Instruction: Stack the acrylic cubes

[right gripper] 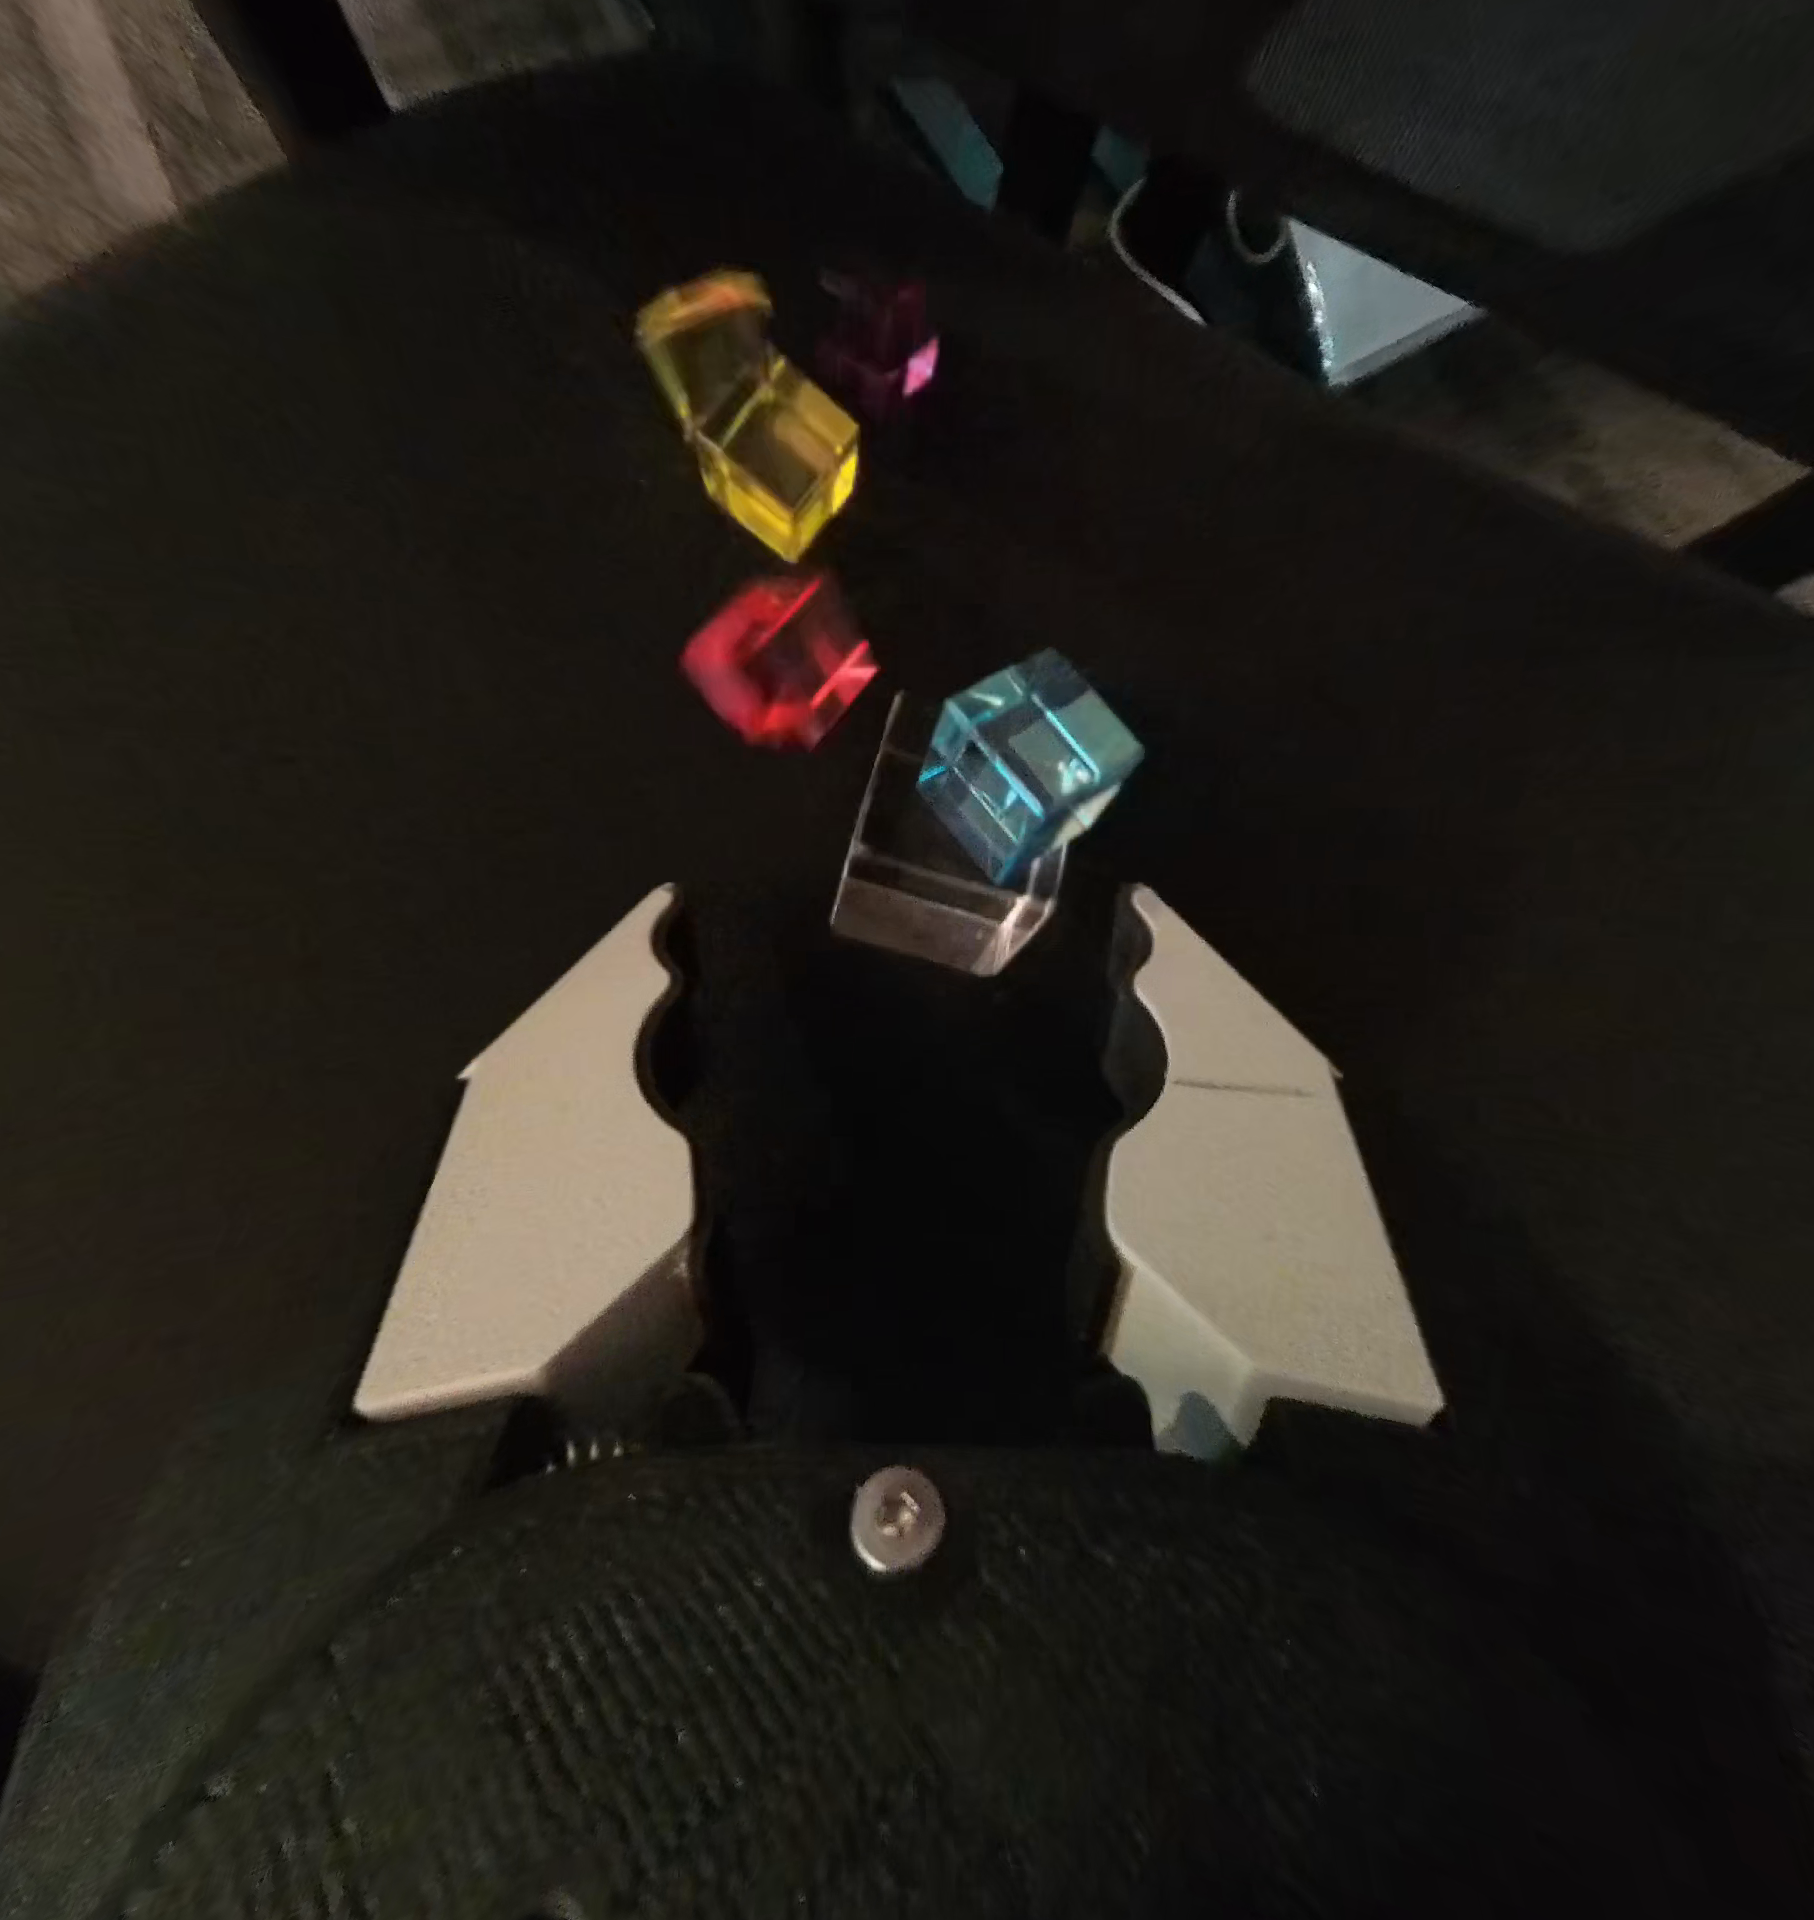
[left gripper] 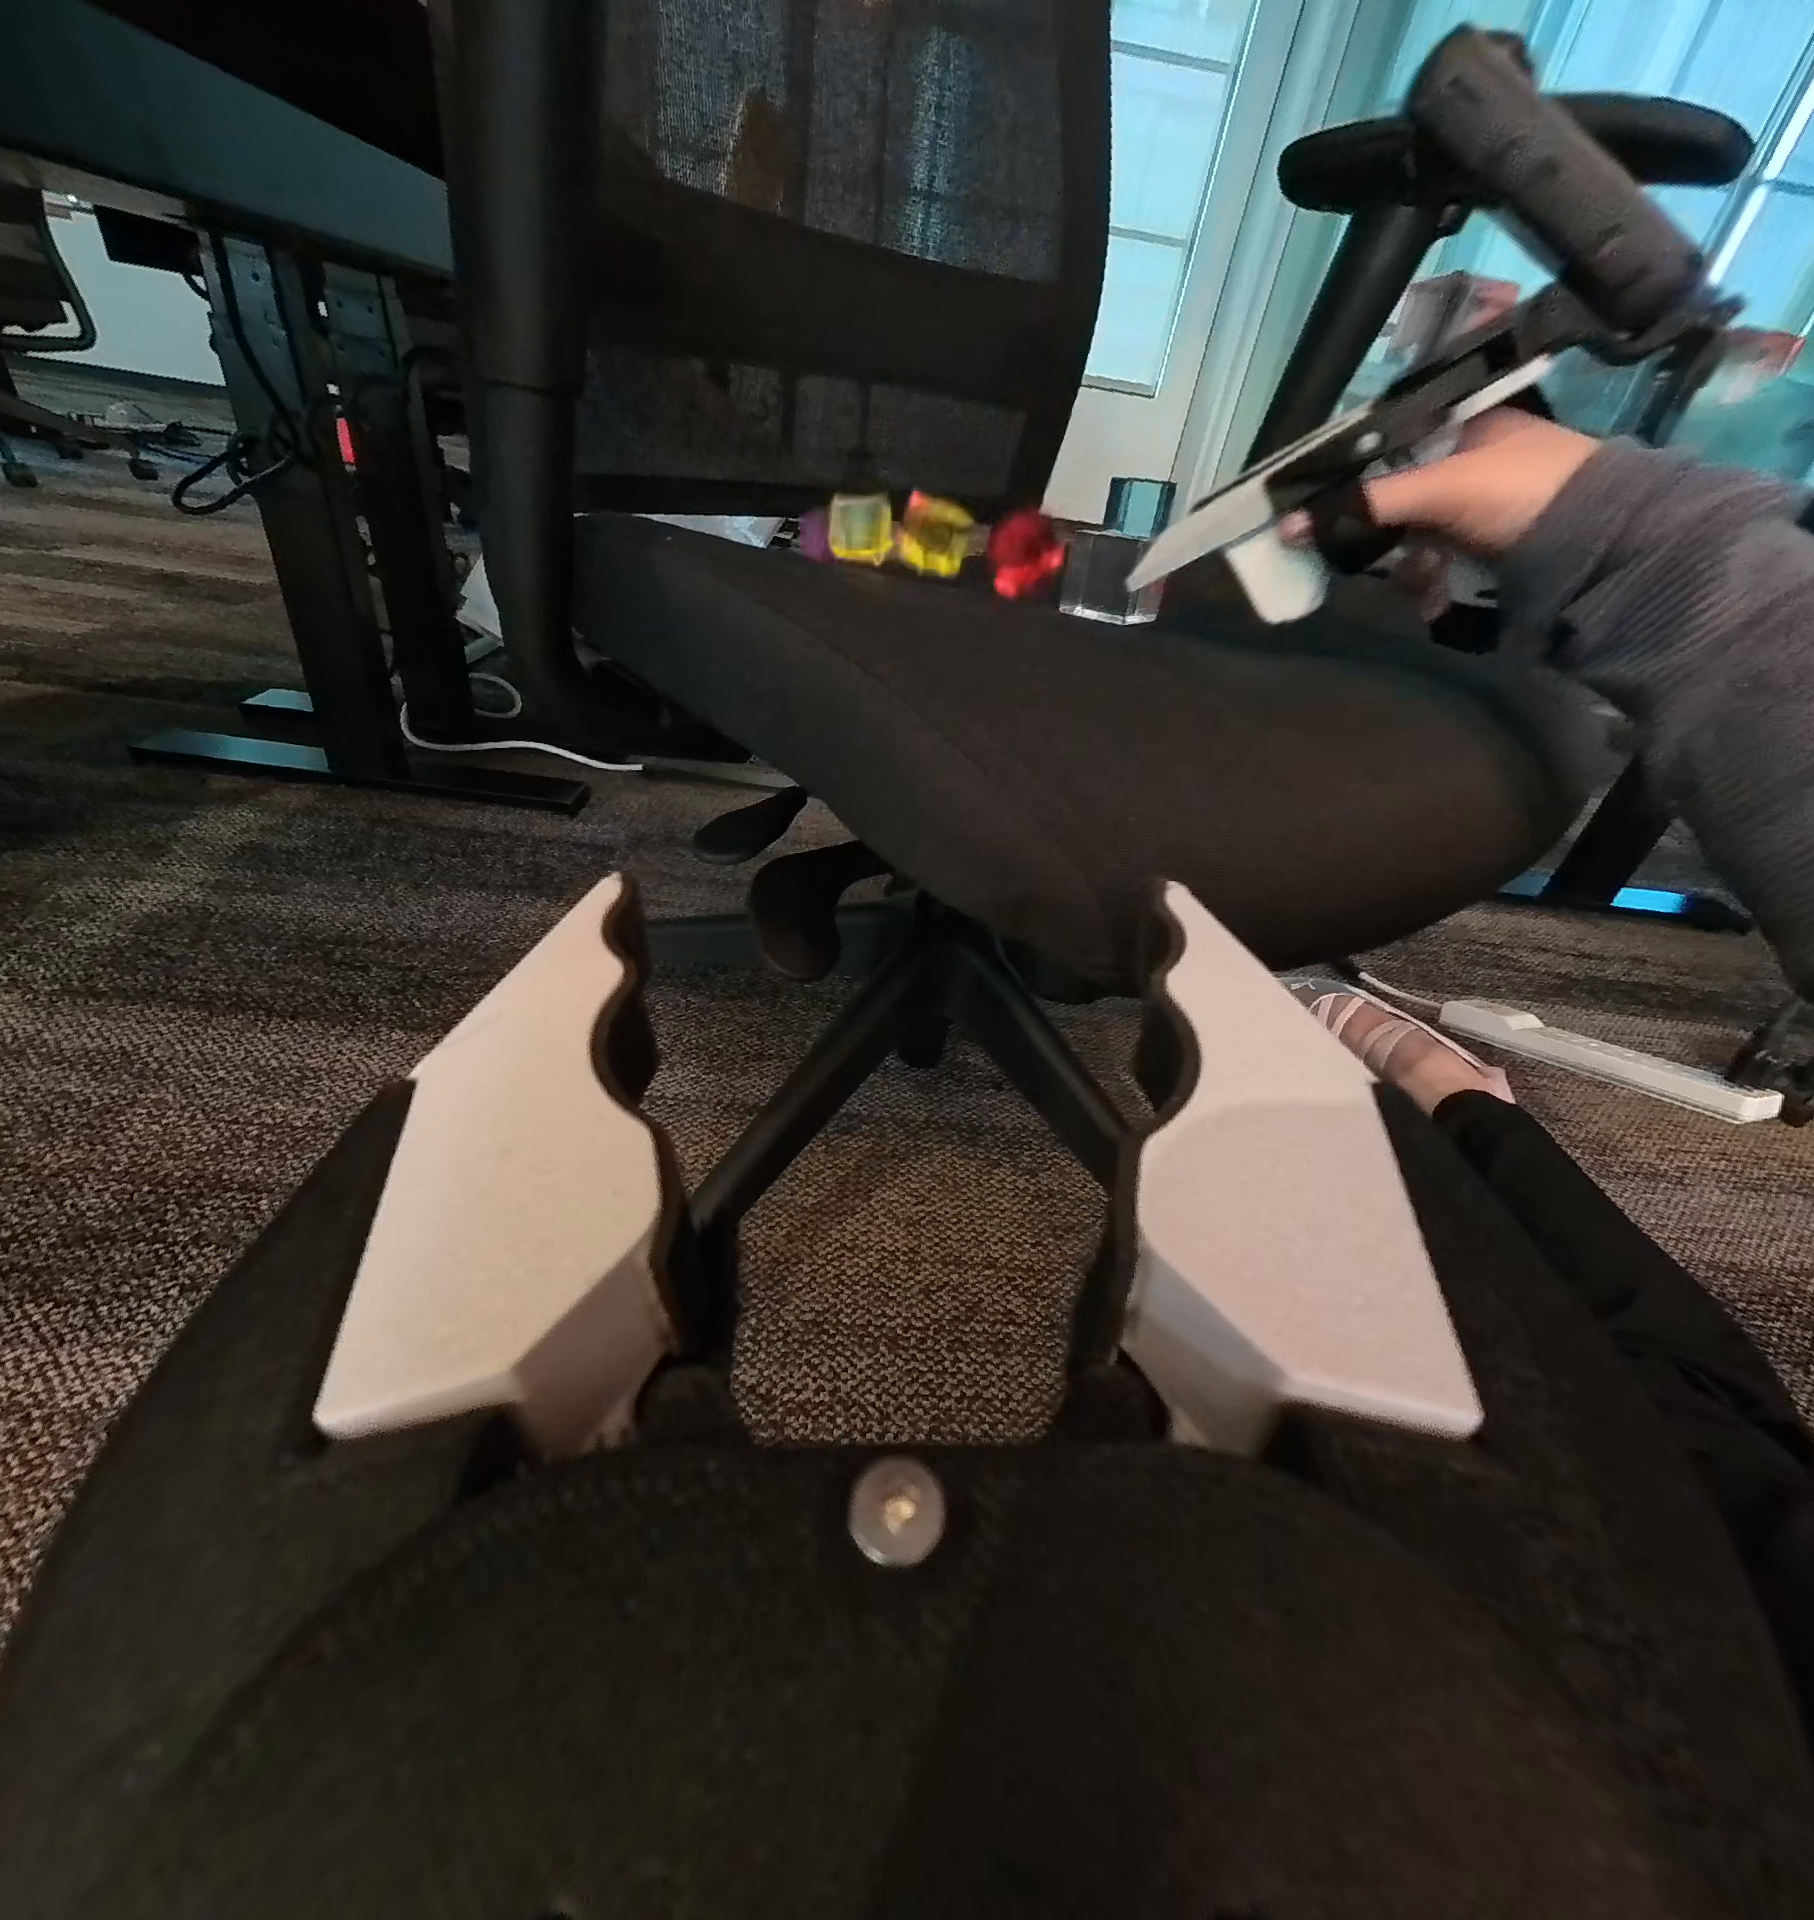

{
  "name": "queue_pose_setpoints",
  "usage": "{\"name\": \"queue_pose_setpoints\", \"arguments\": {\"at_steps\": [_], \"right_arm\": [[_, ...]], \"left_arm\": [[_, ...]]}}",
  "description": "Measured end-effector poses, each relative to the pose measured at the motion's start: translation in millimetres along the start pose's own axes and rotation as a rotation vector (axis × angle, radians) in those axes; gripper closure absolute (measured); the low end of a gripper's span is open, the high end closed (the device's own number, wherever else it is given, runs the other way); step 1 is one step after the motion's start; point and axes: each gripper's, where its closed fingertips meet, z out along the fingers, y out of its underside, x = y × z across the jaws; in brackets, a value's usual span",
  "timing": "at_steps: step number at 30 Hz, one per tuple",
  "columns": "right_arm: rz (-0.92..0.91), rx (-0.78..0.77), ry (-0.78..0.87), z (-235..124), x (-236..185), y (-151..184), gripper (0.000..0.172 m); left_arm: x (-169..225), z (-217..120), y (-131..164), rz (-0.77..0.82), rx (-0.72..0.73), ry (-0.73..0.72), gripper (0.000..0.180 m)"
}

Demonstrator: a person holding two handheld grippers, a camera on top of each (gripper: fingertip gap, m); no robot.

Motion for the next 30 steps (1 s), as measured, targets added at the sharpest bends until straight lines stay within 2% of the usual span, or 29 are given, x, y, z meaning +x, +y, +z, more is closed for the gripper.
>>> {"name": "queue_pose_setpoints", "arguments": {"at_steps": [2,5,8,11,13,16,21,25,27,30], "right_arm": [[0.03,0.053,-0.006,-16.2,-0.4,-1.5,0.083],[0.035,0.213,0.039,-46.0,3.1,-11.6,0.084],[0.018,0.279,0.021,-57.9,1.6,-16.1,0.096],[-0.033,0.303,0.046,-54.0,11.8,-25.9,0.114],[-0.026,0.291,0.021,-45.1,15.7,-32.0,0.121],[0.015,0.22,-0.036,-25.2,17.6,-34.0,0.119],[0.091,0.109,-0.033,-1.1,22.2,-28.3,0.119],[0.11,0.081,-0.015,3.7,24.2,-29.9,0.126],[0.112,0.068,-0.03,6.0,22.8,-30.8,0.137],[0.071,0.058,-0.062,7.3,18.7,-32.7,0.137]], "left_arm": [[-1.0,-2.4,-0.8,0.005,0.009,-0.002,0.086],[-6.5,-11.0,-1.7,0.019,0.051,-0.014,0.085],[-25.9,-24.9,12.4,0.053,0.1,-0.075,0.084],[-57.6,-40.3,43.1,0.071,0.168,-0.178,0.087],[-75.2,-46.4,71.0,0.013,0.187,-0.216,0.088],[-94.5,-48.3,119.0,-0.068,0.145,-0.246,0.089],[-113.6,-51.1,190.1,-0.033,0.02,-0.312,0.093],[-125.8,-46.5,205.5,-0.073,-0.021,-0.328,0.092],[-128.7,-45.0,210.7,-0.09,-0.03,-0.325,0.092],[-132.2,-44.4,218.4,-0.109,-0.051,-0.329,0.092]]}}
